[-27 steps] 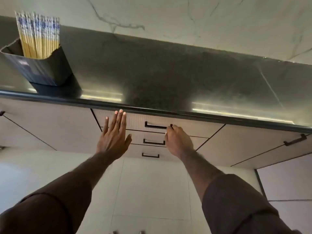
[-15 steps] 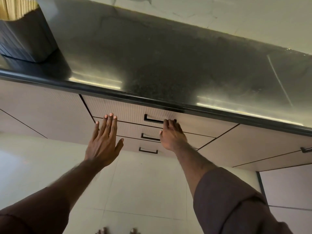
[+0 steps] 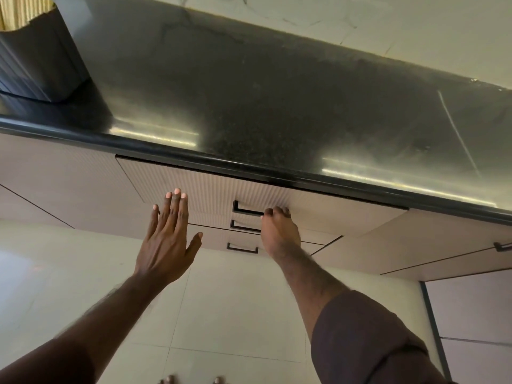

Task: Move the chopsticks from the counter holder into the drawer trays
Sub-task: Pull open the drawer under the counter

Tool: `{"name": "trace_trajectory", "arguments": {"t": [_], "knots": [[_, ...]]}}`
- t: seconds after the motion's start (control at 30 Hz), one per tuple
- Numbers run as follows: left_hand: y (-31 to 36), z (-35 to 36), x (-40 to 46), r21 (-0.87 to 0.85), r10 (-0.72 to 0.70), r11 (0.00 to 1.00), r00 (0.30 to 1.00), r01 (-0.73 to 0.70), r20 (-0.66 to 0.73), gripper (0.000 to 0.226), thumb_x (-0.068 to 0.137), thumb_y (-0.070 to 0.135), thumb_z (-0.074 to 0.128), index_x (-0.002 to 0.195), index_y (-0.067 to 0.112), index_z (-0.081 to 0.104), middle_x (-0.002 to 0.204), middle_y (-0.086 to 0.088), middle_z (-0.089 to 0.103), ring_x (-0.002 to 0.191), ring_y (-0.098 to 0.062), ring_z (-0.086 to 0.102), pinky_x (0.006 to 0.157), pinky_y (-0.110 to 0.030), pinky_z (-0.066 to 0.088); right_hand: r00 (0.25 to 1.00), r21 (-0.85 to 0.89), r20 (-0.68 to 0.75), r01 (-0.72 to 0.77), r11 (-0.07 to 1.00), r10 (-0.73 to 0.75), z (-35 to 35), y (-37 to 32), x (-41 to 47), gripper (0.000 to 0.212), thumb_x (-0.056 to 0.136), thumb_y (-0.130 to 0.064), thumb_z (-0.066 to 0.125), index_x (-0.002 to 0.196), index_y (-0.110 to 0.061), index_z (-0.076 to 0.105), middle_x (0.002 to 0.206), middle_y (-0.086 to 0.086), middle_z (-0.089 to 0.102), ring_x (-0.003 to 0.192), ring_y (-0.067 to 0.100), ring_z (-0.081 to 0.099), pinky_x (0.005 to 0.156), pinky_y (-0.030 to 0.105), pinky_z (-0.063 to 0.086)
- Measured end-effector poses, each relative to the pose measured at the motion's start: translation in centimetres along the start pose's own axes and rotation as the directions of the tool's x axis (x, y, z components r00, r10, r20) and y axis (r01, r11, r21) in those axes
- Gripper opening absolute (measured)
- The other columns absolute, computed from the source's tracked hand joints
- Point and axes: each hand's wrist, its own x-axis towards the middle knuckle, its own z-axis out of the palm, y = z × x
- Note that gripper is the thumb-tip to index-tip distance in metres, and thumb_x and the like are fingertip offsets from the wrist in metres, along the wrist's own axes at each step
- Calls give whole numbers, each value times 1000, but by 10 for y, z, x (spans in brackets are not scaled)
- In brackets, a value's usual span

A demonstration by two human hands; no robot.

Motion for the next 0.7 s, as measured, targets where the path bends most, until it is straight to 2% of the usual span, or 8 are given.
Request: {"name": "trace_trajectory", "arguments": {"t": [0.07, 0.13, 0.37, 0.47, 0.7], "knots": [[3, -1, -9, -20, 3, 1000, 1000, -3, -21, 80, 94, 52, 25, 152, 5, -4, 161, -16, -5, 149, -28, -6, 120, -48, 4, 1000, -3, 0, 2, 1000, -2, -4, -1, -3, 34, 89, -11, 64, 121, -1, 57, 116, 17, 62, 103, 26, 60, 86, 35, 54], [6, -2, -21, -19, 21, 1000, 999, -22, -39, 80, 94, 51, 27, 152, 5, -3, 161, -15, -4, 149, -27, -7, 121, -46, 1, 1000, -28, -11, 18, 999, -18, -9, -3, -4, 27, 89, -11, 64, 114, -2, 61, 108, 15, 66, 96, 25, 62, 80, 34, 55], [3, -6, -51, 5, -9, 1000, 998, 10, -63, 78, 95, 49, 28, 152, 5, -2, 161, -16, -3, 149, -27, -7, 121, -41, -4, 998, -45, -21, 61, 997, -62, -16, -5, -24, 16, 90, -11, 63, 105, -6, 66, 95, 12, 69, 86, 23, 63, 69, 33, 53], [8, -14, -60, -15, -26, 1000, 997, 24, -77, 78, 95, 48, 28, 152, 4, -1, 161, -16, -3, 149, -27, -7, 121, -41, -5, 995, -41, -22, 94, 995, -95, -10, -7, -54, 13, 88, -9, 65, 101, -6, 68, 91, 10, 71, 82, 23, 65, 62, 31, 46], [33, -23, -103, -22, 22, 999, 998, -23, -55, 78, 95, 47, 28, 152, 4, -2, 161, -17, -1, 149, -26, -6, 120, -44, -2, 998, 31, 18, 60, 998, -60, -2, -17, -116, 16, 93, -8, 59, 107, -6, 66, 99, 11, 70, 89, 23, 66, 71, 31, 51]]}}
